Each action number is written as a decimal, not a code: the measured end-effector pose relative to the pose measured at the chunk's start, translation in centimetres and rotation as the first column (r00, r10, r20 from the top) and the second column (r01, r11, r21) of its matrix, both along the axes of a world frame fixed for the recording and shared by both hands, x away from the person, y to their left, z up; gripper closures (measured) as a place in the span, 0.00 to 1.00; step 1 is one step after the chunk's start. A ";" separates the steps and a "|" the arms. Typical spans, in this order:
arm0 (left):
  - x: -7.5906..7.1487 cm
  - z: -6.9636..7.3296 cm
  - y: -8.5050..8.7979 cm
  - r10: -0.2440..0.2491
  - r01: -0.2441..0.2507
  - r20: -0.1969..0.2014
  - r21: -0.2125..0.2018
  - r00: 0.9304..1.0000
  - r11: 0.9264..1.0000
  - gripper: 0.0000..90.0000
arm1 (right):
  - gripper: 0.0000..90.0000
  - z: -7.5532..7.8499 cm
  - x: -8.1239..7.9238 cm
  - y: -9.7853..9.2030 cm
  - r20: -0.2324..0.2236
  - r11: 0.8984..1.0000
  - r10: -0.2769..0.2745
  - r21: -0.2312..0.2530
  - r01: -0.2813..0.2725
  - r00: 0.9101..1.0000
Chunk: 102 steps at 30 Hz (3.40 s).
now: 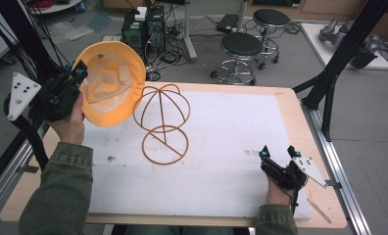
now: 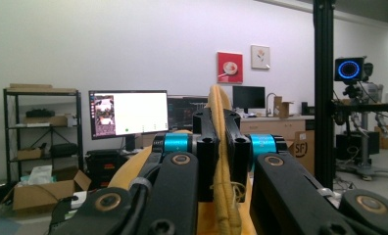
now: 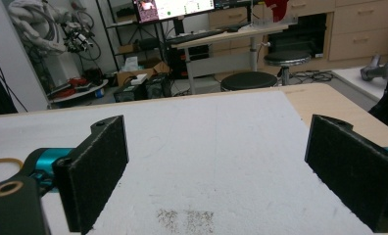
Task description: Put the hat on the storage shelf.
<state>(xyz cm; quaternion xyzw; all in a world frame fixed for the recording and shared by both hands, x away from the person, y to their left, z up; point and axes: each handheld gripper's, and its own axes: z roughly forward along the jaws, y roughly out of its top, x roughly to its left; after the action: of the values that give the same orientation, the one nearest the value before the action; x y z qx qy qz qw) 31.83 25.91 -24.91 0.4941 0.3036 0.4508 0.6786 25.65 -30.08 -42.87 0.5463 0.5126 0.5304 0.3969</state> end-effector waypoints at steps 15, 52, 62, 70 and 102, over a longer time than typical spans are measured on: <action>0.9 0.5 -3.3 -0.061 0.061 -0.006 0.035 0.998 0.998 0.96 | 0.09 0.0 -0.1 -0.1 0.002 1.000 -0.006 0.002 0.006 1.000; 1.0 1.5 -12.3 -0.255 0.253 -0.009 0.180 0.967 0.951 0.96 | 0.09 -0.1 0.0 -0.2 -0.001 1.000 -0.001 0.010 0.001 1.000; 0.7 1.2 -13.7 -0.308 0.309 -0.040 0.228 0.951 0.923 0.96 | 0.09 -0.1 0.0 -0.2 -0.001 1.000 0.001 0.007 -0.001 1.000; 0.4 0.5 -15.7 -0.345 0.353 -0.080 0.303 0.935 0.885 0.96 | 0.09 0.0 0.0 -0.2 -0.001 1.000 0.000 0.011 0.000 1.000; -0.7 -4.5 -18.2 -0.384 0.477 -0.296 0.386 0.875 0.790 0.96 | 0.09 -0.1 0.0 -0.2 -0.007 1.000 0.002 0.017 -0.002 1.000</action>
<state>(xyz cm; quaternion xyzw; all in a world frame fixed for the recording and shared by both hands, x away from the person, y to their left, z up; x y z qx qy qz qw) 31.09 7.75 -29.42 0.7358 0.1377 0.2883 0.5971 25.66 -30.31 -42.97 0.5511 0.5099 0.5332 0.3899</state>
